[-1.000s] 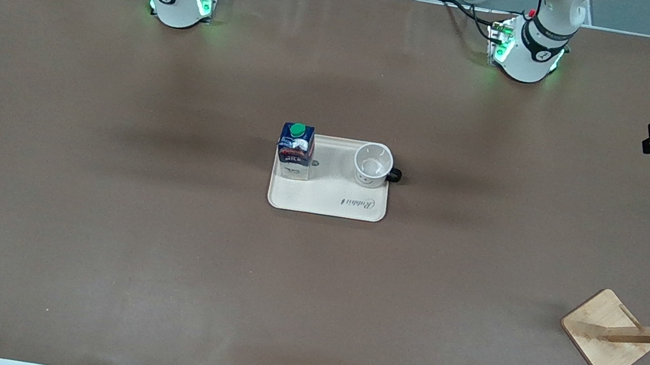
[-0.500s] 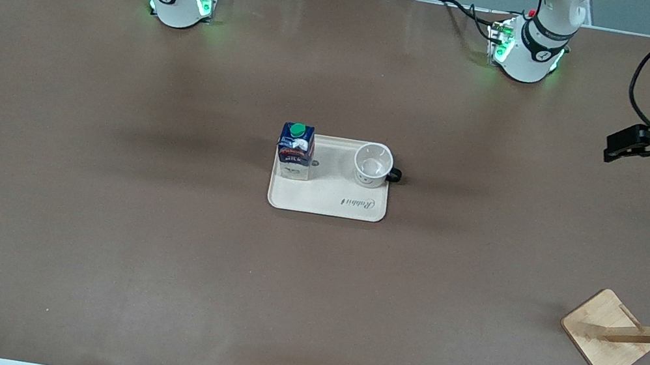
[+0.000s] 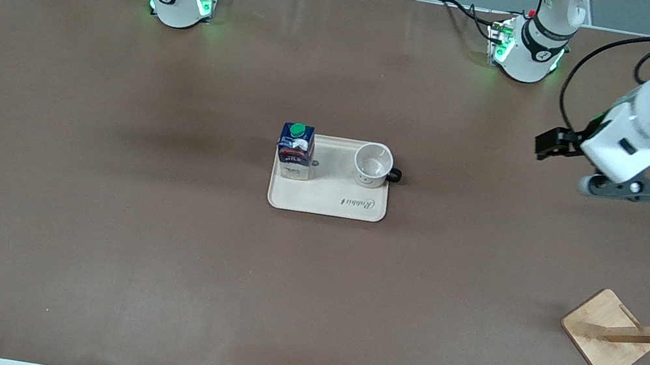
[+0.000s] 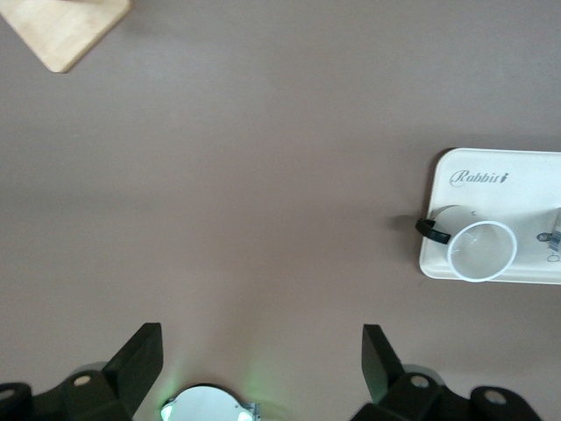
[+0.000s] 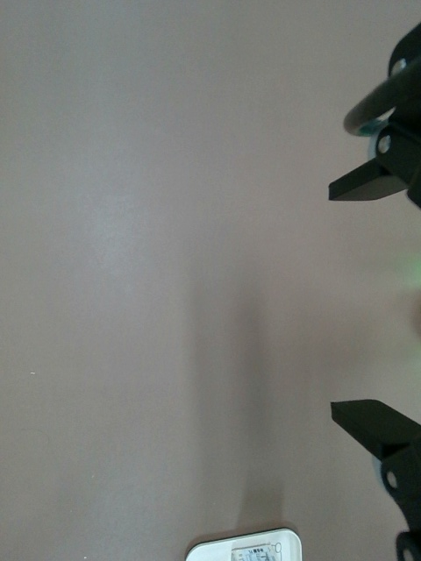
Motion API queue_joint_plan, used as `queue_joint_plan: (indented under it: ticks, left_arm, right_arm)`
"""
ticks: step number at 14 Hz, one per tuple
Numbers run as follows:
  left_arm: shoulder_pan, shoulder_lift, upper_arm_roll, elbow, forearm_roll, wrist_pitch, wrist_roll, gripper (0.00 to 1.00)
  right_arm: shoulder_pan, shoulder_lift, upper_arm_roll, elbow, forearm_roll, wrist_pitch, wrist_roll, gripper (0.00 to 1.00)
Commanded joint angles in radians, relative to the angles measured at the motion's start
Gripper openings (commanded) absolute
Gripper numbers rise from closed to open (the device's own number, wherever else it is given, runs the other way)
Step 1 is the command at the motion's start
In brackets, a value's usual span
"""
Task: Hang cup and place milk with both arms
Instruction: 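Reach the left gripper down to the white mug rim on the tray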
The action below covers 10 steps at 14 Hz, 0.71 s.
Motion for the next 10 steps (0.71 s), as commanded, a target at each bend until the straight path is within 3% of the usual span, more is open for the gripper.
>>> queue_joint_plan:
  ticks: [1, 6, 10]
  left_arm:
    - [-0.062, 0.058, -0.003, 0.011, -0.003, 0.061, -0.115, 1.0]
    - [-0.235, 0.135, -0.003, -0.084, -0.002, 0.246, -0.495, 1.0]
    - [-0.294, 0.126, -0.011, -0.257, -0.005, 0.396, -0.728, 1.0]
  right_arm:
    - [-0.026, 0.002, 0.014, 0.01, 0.022, -0.004, -0.012, 1.0]
    - [-0.026, 0.006, 0.014, 0.01, 0.022, -0.006, -0.013, 1.0]
    - [-0.026, 0.006, 0.014, 0.01, 0.022, -0.006, -0.013, 1.0]
